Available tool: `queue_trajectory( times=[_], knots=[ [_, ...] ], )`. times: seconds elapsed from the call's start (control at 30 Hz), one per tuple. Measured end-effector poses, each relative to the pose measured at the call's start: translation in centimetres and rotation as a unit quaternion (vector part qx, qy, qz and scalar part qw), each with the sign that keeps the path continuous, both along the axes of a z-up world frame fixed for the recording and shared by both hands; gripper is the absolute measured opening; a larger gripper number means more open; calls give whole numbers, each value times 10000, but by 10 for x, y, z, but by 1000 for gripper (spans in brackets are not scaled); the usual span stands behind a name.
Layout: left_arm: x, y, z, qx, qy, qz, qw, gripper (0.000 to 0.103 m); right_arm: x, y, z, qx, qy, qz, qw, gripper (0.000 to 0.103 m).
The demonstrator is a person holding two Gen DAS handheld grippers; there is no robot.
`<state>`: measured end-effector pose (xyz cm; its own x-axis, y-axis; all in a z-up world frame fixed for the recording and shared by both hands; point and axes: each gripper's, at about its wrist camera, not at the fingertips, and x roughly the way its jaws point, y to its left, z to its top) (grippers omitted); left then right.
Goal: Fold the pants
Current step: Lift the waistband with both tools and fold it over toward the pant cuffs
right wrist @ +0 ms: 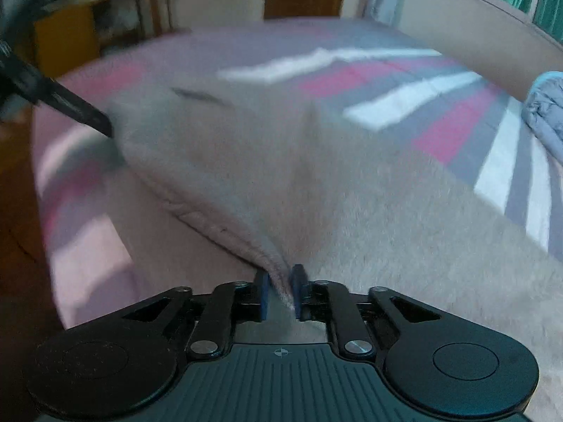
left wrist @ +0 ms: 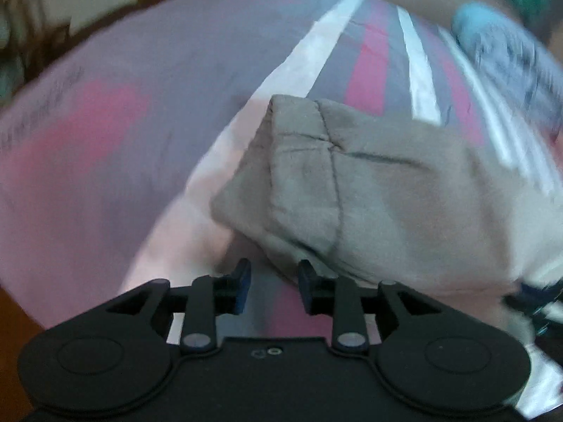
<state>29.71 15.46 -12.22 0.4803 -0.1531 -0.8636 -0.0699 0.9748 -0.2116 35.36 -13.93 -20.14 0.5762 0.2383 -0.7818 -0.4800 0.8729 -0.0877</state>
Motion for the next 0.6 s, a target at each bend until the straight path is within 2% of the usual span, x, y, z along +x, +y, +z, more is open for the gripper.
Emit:
queue_trajectory(
  times=[0.1, 0.2, 0.23, 0.33, 0.5, 0.57, 0.6],
  knots=[
    [-4, 11, 9, -717, 57, 411, 9966, 33, -2, -17, 20, 599, 135, -352, 9975, 21],
    [1, 10, 3, -1309, 162, 656, 9891, 33, 0, -38, 27, 1047, 504, -887, 9893, 26],
    [2, 6, 0, -1398, 166, 698, 9876, 33, -12, -42, 26, 1157, 639, -1082, 9853, 27],
    [12, -5, -14, -1436, 214, 834, 9859, 33, -12, -66, 25, 1556, 1091, -1614, 9684, 27],
    [22, -13, -35, -1732, 413, 1188, 9768, 33, -6, -86, 18, 2288, 1599, -2154, 9358, 27],
    [21, -16, -35, -1689, 303, 1252, 9772, 32, 0, -92, 14, 2533, 1735, -2412, 9206, 36],
    [20, -18, -35, -1648, 198, 1313, 9773, 30, 2, -94, 12, 2625, 1750, -2525, 9147, 44]
  ],
)
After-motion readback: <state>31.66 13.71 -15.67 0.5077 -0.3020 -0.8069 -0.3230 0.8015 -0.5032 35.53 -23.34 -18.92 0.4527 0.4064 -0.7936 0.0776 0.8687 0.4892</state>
